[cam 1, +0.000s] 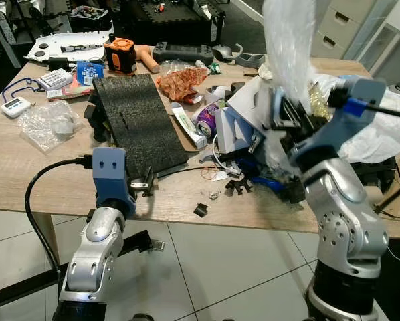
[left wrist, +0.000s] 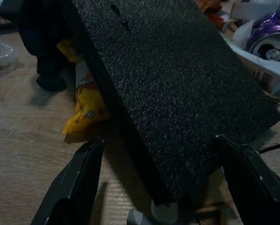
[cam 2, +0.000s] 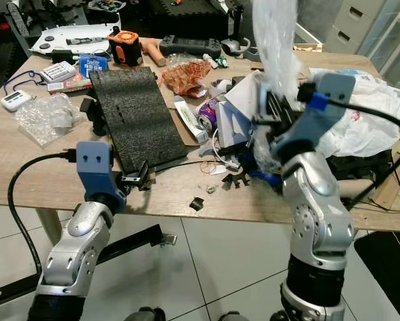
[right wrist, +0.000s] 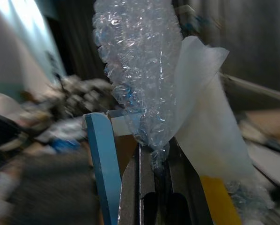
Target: Picking trash to rubbish bin
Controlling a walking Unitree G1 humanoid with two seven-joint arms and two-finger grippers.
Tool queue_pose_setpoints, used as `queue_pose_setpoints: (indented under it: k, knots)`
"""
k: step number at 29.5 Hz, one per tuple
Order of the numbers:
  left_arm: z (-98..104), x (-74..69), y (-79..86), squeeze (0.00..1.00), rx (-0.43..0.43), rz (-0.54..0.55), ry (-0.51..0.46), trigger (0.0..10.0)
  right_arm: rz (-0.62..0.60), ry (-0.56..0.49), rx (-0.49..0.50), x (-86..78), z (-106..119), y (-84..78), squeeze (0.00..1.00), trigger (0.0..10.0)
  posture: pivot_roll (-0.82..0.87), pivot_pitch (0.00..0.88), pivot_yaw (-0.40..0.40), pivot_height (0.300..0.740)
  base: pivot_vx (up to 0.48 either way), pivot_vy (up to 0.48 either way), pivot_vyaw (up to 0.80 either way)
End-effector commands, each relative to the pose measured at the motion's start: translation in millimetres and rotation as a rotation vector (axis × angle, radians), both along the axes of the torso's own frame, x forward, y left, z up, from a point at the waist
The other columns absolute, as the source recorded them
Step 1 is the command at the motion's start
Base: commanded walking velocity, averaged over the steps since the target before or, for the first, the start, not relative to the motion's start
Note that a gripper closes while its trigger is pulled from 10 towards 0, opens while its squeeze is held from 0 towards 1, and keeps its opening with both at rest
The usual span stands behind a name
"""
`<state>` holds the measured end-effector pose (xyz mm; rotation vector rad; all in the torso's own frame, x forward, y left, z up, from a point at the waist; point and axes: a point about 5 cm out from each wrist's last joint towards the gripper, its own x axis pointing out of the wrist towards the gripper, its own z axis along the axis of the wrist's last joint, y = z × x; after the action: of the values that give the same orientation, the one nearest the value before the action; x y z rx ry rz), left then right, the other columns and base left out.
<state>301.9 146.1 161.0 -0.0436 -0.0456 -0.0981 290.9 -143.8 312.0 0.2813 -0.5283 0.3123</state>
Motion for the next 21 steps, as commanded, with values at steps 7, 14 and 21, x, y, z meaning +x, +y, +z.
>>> queue_pose_setpoints:
  k: [7, 14, 21]
  knots:
    - [1, -1.6, -0.8, 0.0, -0.024, -0.005, -0.024, 10.0, 0.055, -0.214, 0.222, -14.5, 33, -7.0, 0.0, 0.0, 0.0, 0.201, -0.013, 0.74, 0.0, 0.0, 0.0]
    - [7, -2.8, -4.9, 0.0, -0.054, -0.04, -0.062, 10.0, 0.294, -0.192, 0.706, -9.1, 41, -26.0, 0.0, 0.0, 0.0, 0.195, -0.014, 0.74, 0.0, 0.0, 0.0]
    - [11, -1.1, -4.1, 0.0, -0.026, -0.04, -0.091, 10.0, 0.251, -0.153, 0.452, -7.6, 33, -11.0, 0.0, 0.0, 0.0, 0.194, -0.015, 0.74, 0.0, 0.0, 0.0]
